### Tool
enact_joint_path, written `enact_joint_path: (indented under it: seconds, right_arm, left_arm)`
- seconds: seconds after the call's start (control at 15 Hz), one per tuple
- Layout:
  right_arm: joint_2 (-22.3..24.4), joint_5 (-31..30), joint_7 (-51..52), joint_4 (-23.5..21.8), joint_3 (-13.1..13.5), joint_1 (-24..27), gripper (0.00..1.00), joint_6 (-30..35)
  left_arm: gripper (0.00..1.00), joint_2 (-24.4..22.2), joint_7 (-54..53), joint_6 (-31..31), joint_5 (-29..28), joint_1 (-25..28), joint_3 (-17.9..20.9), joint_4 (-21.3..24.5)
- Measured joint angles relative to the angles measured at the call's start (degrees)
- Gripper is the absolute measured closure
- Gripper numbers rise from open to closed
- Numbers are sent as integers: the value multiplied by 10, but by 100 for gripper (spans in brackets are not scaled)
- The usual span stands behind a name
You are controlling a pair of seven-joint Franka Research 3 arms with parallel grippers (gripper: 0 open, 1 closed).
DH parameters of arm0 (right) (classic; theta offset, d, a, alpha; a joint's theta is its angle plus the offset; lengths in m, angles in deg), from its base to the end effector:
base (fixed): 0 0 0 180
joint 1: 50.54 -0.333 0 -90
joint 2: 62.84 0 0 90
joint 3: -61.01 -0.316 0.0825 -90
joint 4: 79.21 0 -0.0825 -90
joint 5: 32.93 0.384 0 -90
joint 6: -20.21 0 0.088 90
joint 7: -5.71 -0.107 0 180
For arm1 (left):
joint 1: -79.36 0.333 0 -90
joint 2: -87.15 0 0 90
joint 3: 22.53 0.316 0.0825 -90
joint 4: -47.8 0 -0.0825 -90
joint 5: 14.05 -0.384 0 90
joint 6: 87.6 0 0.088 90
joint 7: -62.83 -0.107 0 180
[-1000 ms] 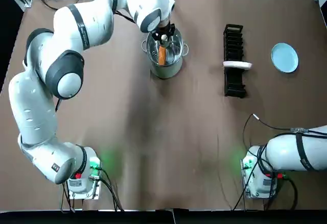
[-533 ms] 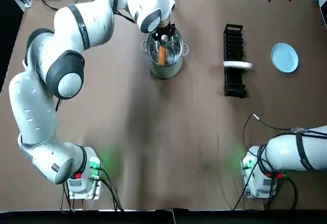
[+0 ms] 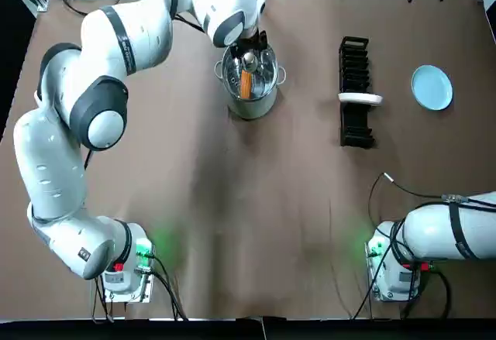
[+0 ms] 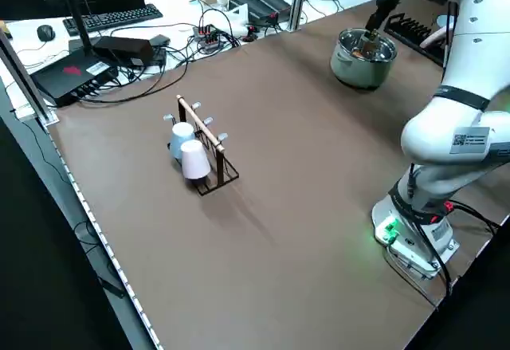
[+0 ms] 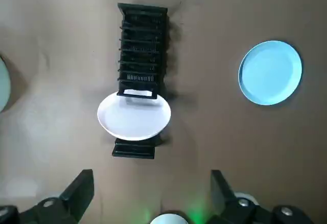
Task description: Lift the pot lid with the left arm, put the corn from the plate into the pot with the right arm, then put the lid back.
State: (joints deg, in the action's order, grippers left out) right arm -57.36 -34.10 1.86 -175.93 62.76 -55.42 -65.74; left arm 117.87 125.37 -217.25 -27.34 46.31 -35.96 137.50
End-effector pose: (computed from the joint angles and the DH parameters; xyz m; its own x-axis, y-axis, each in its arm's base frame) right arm 0.5148 0.0251 0.6149 0.9958 -0.0138 -0.0908 -0.0117 -0.9997 0.0237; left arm 0.5109 -0.4923 0.3560 0.9686 0.1957 0.1536 0.1791 -0.9770 0.1160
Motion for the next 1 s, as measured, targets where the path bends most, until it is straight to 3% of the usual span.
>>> enact_joint_path:
  seconds: [0.2,0.33,0.6,1.0]
  right_arm:
    - [6,0,0,0,-4,-1,0,3]
    - [6,0,0,-1,-4,-1,0,4]
    - [7,36,0,-1,2,0,0,-47]
    - [7,47,11,-3,9,16,0,-92]
  left_arm:
    - [0,-17,2,0,0,15,4,-10]
    - [0,-50,0,25,0,48,4,-13]
    - [0,-143,-98,172,0,141,1,-13]
    - [0,-218,-359,306,68,246,-2,-13]
